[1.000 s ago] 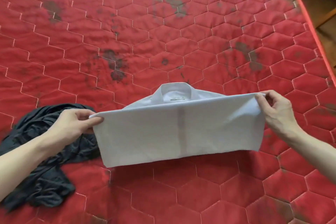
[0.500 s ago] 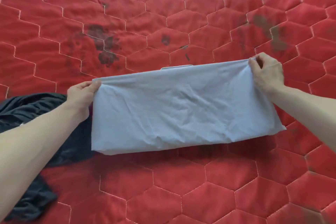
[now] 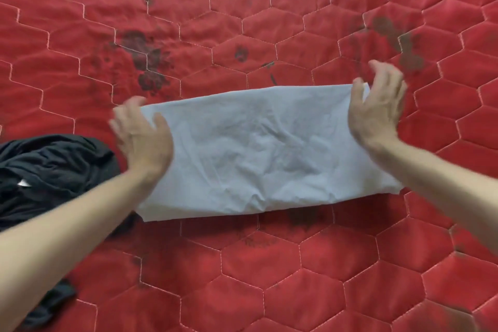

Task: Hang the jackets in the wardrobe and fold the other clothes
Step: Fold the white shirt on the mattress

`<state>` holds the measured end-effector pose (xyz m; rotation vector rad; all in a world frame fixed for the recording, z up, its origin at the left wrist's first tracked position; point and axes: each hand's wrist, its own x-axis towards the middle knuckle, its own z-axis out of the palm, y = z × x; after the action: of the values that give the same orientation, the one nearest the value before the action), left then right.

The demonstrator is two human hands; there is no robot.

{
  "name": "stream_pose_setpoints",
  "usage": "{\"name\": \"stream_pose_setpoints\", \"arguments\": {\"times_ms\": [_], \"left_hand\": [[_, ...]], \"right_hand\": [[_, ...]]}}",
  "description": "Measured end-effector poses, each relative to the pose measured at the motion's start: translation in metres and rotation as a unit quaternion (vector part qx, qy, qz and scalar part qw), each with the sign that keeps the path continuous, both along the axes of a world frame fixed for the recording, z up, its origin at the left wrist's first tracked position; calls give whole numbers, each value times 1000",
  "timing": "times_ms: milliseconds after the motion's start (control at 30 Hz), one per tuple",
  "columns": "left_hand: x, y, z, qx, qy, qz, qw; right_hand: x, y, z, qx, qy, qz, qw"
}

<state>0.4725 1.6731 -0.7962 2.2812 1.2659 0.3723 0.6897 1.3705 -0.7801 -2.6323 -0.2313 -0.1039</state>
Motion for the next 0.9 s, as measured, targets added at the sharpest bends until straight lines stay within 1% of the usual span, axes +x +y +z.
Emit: {"name": "stream_pose_setpoints", "arguments": {"times_ms": [33,67,133,167,200,233,267,300,400,467,567,667,733,767,900], "left_hand": [[-5,-23,4,10,0,-85,996],[-10,-48,6,24,5,-169,985],[-15,-94,1,73,23,-305,949],[-14,-113,-5,93,44,-350,931],[-10,-127,-11,111,85,-382,913],[-7,-138,-19,124,143,-397,898],[-6,-143,-30,130,193,-393,890],[-7,-142,-41,123,214,-376,893],[-20,-120,-64,91,164,-315,930],[-32,-103,-71,103,157,-312,931],[-47,-81,-75,129,177,-323,921],[-63,-55,-71,119,193,-258,939],[-75,-40,-67,97,192,-203,955],[-81,-33,-65,84,190,-197,958],[-98,-12,-60,60,196,-238,949]], "right_hand": [[-25,10,4,30,-9,54,998],[-52,20,7,44,-10,121,992],[-100,38,3,27,-27,271,962],[-118,46,-2,5,-40,339,940],[-132,53,-9,-21,-47,387,920],[-140,58,-18,-44,-47,410,910],[-143,61,-26,-64,-45,410,909],[-141,59,-35,-84,-39,398,913],[-126,37,-59,-149,-12,372,916],[-112,14,-71,-174,4,359,917],[-95,-18,-77,-183,20,303,935],[-75,-50,-74,-184,29,232,955],[-63,-70,-71,-180,48,208,960],[-60,-78,-70,-177,55,199,962],[-54,-91,-66,-162,82,134,974]]}}
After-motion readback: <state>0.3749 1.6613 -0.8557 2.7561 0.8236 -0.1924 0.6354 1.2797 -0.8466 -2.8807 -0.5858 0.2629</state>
